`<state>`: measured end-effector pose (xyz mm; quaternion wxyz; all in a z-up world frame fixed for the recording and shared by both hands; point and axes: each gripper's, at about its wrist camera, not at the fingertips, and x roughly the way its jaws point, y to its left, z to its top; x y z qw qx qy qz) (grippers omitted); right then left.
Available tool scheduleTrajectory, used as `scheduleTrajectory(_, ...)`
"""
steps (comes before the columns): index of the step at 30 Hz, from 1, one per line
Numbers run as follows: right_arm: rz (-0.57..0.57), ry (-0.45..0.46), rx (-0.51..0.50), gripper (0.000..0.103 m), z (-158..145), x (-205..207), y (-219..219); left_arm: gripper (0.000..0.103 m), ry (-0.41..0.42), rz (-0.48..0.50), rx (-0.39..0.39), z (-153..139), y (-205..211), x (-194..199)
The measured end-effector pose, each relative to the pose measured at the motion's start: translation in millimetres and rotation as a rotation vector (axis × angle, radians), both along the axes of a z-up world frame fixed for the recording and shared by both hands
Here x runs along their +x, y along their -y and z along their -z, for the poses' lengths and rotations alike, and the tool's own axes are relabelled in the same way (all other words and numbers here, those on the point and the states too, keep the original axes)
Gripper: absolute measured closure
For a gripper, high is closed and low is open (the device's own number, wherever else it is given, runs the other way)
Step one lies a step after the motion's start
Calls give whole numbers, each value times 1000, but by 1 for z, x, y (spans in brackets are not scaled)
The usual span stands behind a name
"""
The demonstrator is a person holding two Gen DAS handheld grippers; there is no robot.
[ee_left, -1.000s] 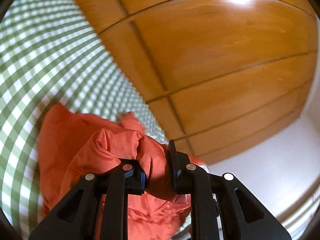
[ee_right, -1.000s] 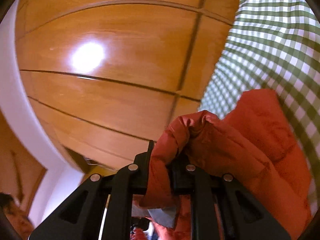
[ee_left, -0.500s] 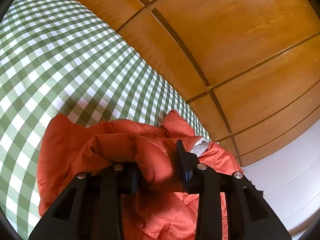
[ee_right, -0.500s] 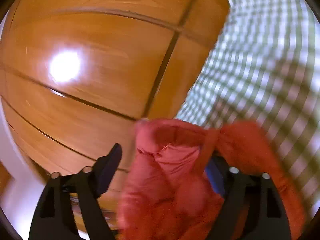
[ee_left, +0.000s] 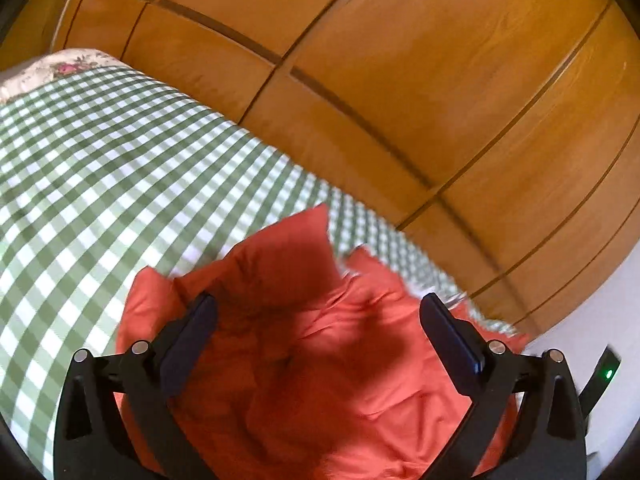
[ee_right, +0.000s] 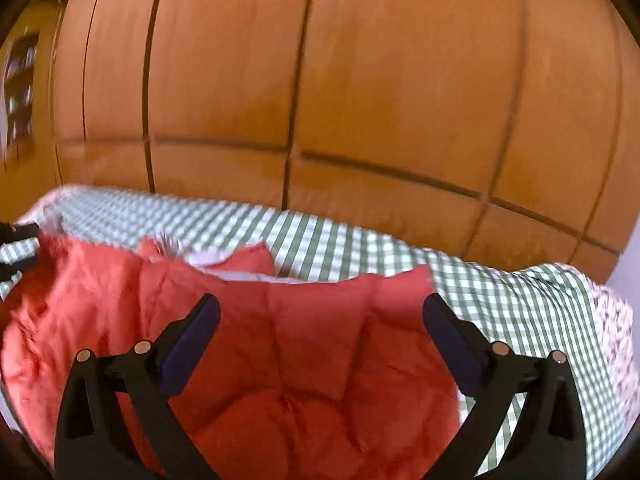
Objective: Fold small clothes
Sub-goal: 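Fold the held hem over the jacket body with both grippers and release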
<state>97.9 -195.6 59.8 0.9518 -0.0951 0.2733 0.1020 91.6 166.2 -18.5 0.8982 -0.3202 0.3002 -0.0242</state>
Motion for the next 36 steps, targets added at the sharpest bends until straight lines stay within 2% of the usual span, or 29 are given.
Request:
scheduleTrajectory(4,47,-68,48,2,19,23,10,4,-25,6,103,2,10,-1)
scheduleTrajectory(12,192,-172,249,2,48,48,59,4,-85,13,283,10,32,7)
scheduleTrajectory(16,221,-206,264,2,59,57,67,4,-115,24,353,14,41,11)
scheduleTrajectory(22,242,-237,260,2,73,64,70,4,-127,37,399,19,47,14)
scheduleTrajectory(30,243,-298,399,2,94,73,92,4,-134,59,448,24,53,16)
scheduleTrajectory(36,242,-292,413,2,94,70,93,4,-187,45,457,13,56,14)
